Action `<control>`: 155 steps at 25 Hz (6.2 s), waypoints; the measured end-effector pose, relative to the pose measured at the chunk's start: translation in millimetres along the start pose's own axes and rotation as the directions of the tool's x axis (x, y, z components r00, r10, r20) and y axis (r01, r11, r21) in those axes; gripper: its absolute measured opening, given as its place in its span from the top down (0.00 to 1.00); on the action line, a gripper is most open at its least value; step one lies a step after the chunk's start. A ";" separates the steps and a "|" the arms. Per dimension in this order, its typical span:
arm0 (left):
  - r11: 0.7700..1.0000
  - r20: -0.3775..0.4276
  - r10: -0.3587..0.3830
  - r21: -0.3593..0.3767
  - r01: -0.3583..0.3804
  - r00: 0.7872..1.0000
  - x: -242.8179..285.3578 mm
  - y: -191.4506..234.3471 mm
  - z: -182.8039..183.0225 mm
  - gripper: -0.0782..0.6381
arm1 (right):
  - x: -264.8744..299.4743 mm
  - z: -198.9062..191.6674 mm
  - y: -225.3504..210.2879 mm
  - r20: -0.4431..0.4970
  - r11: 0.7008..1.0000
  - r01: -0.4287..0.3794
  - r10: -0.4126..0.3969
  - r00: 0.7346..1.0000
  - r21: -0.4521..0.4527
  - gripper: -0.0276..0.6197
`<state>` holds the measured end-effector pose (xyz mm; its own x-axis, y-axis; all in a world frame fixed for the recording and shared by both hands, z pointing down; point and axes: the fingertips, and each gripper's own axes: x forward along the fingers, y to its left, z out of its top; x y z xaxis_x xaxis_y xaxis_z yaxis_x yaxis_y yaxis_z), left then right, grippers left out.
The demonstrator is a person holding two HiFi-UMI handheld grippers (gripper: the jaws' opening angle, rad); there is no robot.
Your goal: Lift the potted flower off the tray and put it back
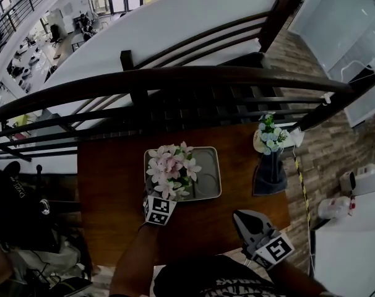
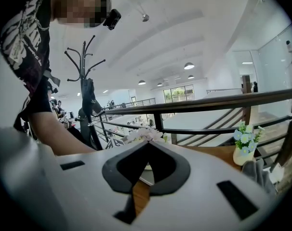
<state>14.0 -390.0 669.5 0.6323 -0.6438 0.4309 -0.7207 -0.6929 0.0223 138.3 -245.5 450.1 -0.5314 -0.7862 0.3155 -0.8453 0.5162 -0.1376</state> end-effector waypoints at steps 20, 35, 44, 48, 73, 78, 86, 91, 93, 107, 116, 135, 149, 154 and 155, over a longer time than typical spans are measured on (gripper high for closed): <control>0.984 0.021 0.171 -0.063 -0.169 0.985 -76.3 -31.6 -38.9 0.25 | -55.1 -27.7 30.2 -0.032 0.993 -0.102 0.101 0.994 -0.060 0.97; 0.940 0.103 0.330 -0.131 -0.316 0.938 -142.8 -53.3 -45.0 0.26 | -78.8 -51.7 43.4 -0.084 0.969 -0.225 0.216 0.973 -0.105 0.97; 0.918 0.117 0.383 -0.161 -0.363 0.916 -176.9 -101.6 -61.9 0.26 | -93.2 -55.4 34.8 -0.039 0.956 -0.263 0.261 0.965 -0.127 0.97; 0.907 0.090 0.402 -0.175 -0.382 0.911 -191.7 -118.0 -87.9 0.27 | -99.6 -59.0 42.7 -0.069 0.945 -0.286 0.279 0.958 -0.157 0.97; 0.852 -0.136 0.428 -0.268 -0.449 0.893 -291.7 -173.4 -152.0 0.27 | -100.1 -50.5 90.2 0.041 0.924 -0.375 0.379 0.925 -0.078 0.97; 0.869 -0.090 0.412 -0.260 -0.421 0.907 -304.8 -192.7 -128.5 0.27 | -103.2 -52.1 92.2 0.055 0.928 -0.362 0.367 0.928 -0.090 0.97; 0.917 -0.032 0.327 -0.231 -0.325 0.945 -319.2 -216.0 -113.2 0.27 | -122.2 -65.0 109.0 0.043 0.961 -0.266 0.270 0.962 -0.073 0.97; 0.929 0.019 0.293 -0.240 -0.281 0.956 -347.9 -228.1 -105.4 0.27 | -138.5 -79.9 142.0 0.050 0.972 -0.224 0.228 0.972 -0.072 0.97; 0.933 0.048 0.291 -0.235 -0.272 0.956 -355.7 -227.8 -99.2 0.27 | -144.9 -81.4 154.6 0.064 0.974 -0.199 0.207 0.976 -0.112 0.97; 0.944 0.110 0.274 -0.218 -0.246 0.955 -364.2 -232.1 -90.3 0.27 | -187.0 -95.4 209.8 0.111 0.972 -0.132 0.155 0.982 -0.195 0.97; 0.949 0.040 0.265 -0.187 -0.253 0.963 -335.9 -221.5 -109.0 0.27 | -178.7 -93.6 213.3 0.104 0.966 -0.173 0.195 0.975 -0.190 0.97; 0.945 -0.087 0.273 -0.160 -0.284 0.958 -256.0 -184.5 -155.9 0.27 | -175.3 -89.2 197.7 0.066 0.961 -0.221 0.234 0.970 -0.167 0.97; 0.947 -0.109 0.270 -0.152 -0.284 0.957 -203.6 -141.3 -149.6 0.27 | -140.4 -90.0 165.3 0.014 0.960 -0.251 0.254 0.967 -0.127 0.97; 0.950 -0.086 0.267 -0.144 -0.277 0.960 -194.7 -136.3 -151.5 0.27 | -138.4 -104.2 163.2 -0.014 0.959 -0.256 0.256 0.967 -0.125 0.97; 0.951 -0.080 0.268 -0.141 -0.277 0.960 -193.6 -135.9 -151.3 0.27 | -138.4 -108.2 163.8 -0.026 0.958 -0.258 0.257 0.966 -0.122 0.97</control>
<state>-53.5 -122.1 719.5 0.3914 -0.7780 0.4914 -0.9002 -0.4345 0.0289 79.4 -15.3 485.4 -0.7291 -0.6182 0.2938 -0.6664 0.7390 -0.0989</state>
